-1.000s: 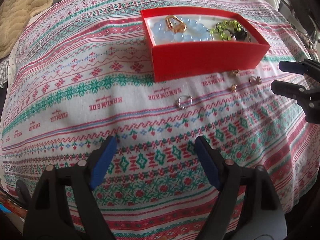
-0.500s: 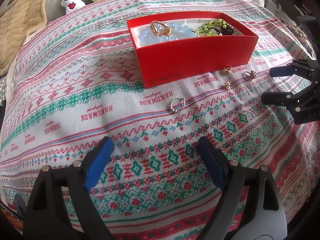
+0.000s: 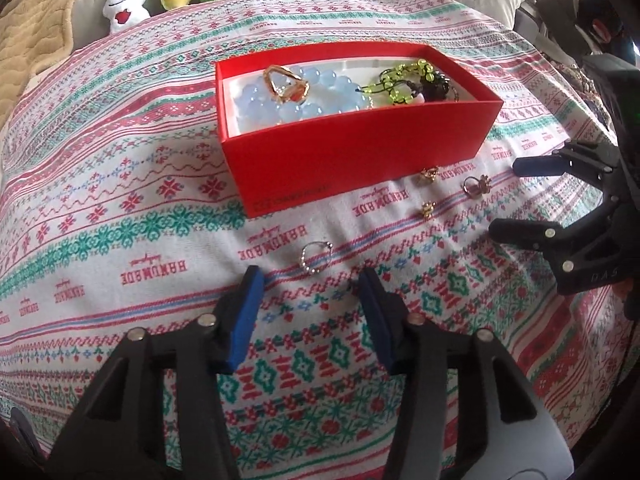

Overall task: Organize jewelry
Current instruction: 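Move the left tool to a small gold earring on the cover and grasp it, then grasp the silver ring with the right tool while the left tool holds the earring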

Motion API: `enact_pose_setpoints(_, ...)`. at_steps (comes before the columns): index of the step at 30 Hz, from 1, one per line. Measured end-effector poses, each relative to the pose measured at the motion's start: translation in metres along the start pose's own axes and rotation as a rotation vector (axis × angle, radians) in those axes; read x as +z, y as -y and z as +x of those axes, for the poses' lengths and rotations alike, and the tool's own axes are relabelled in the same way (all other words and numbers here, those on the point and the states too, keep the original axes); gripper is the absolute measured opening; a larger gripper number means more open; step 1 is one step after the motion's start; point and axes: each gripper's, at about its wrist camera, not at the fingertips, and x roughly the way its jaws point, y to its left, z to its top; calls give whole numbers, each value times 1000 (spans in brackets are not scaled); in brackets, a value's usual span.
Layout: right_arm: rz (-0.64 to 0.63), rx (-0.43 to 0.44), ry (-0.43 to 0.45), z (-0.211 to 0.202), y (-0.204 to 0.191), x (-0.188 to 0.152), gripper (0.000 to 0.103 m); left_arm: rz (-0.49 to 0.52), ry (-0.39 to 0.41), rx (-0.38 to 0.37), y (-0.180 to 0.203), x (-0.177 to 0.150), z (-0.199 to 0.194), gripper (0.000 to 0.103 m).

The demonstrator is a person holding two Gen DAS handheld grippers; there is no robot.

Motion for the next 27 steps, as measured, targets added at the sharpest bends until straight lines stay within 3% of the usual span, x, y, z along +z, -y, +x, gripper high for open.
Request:
enact_pose_setpoints(15,-17,-4,9,-1,-2,2,86,-14,-6,-25,0,9,5,9)
enact_pose_setpoints(22,-46,-8,21,-1,-8,7,84,-7,-18,-28,0,9,2,5)
enact_pose_setpoints(27,-67,2,27,1,-13,13,72,-12,-23,-27,0,8,1,4)
